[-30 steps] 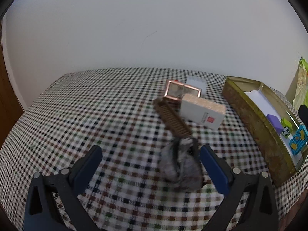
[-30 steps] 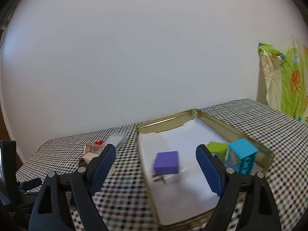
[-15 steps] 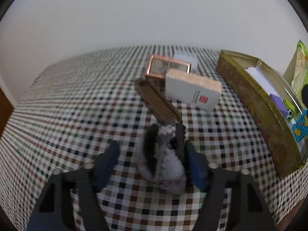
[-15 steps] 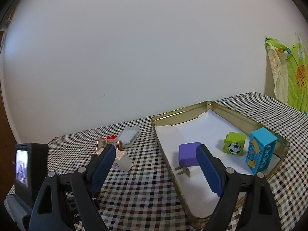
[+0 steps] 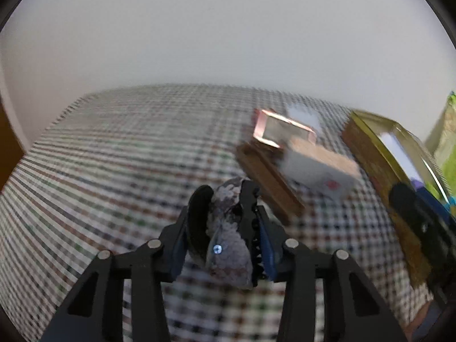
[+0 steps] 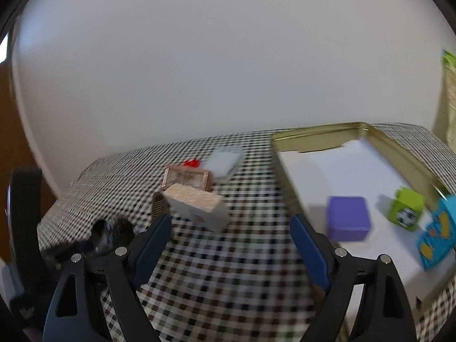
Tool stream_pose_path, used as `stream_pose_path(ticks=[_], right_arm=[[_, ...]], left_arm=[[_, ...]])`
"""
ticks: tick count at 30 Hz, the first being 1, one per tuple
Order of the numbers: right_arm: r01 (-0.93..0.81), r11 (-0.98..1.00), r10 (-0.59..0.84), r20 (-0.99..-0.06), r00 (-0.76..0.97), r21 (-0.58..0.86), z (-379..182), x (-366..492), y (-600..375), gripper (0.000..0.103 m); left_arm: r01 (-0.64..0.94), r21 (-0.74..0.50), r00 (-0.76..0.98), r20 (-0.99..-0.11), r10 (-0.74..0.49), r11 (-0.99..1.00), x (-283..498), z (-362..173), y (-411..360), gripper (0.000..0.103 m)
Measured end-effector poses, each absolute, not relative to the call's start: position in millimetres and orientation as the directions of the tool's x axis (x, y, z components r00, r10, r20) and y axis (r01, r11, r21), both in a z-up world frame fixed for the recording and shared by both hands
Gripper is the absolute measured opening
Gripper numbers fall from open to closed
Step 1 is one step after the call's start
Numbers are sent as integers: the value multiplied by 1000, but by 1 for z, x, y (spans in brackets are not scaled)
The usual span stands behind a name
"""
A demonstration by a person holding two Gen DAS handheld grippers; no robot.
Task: Organize rigid objects
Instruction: 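Grasp the grey cloth pouch with the left gripper while the right grasps the pink-white box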
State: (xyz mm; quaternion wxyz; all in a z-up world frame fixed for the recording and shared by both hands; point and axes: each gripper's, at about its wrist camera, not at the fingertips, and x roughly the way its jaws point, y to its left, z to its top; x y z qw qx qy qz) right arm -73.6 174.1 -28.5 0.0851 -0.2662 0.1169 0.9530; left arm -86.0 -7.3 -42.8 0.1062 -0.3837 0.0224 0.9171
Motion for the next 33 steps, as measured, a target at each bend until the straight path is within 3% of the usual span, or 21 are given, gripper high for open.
stream_pose_path(ticks=[7, 14, 19, 23, 26, 27, 28, 33], right_arm=[[-106, -994, 92, -551, -830, -6, -23, -119, 154, 87], [-45, -999, 41, -638, -769, -10, -43, -158, 158, 85], [-29, -1000, 25, -683, -730, -6, -52, -172, 159, 65], [-20, -999, -14, -715, -699, 39, -59, -176, 164, 57], [-6, -998, -39, -728, -684, 59, -64, -179, 166, 43], [-3, -998, -46, -730, -682, 66, -64, -178, 166, 31], [2, -997, -62, -733, -677, 82, -65, -178, 167, 27], [8, -988, -113, -691, -714, 153, -59, -159, 168, 27]], left_arm=[[-135, -79, -702, -696, 151, -988, -110, -42, -32, 43], [-118, -74, -709, -692, 136, -990, -111, -44, -34, 43], [-108, -64, -717, -686, 122, -992, -110, -44, -33, 43], [-101, -69, -713, -691, 120, -993, -112, -45, -36, 43], [-97, -73, -713, -691, 120, -993, -110, -44, -35, 43], [-97, -76, -713, -690, 123, -992, -110, -44, -35, 43], [-96, -81, -715, -688, 125, -992, -110, -44, -36, 43], [-99, -90, -734, -666, 133, -991, -105, -41, -34, 43]])
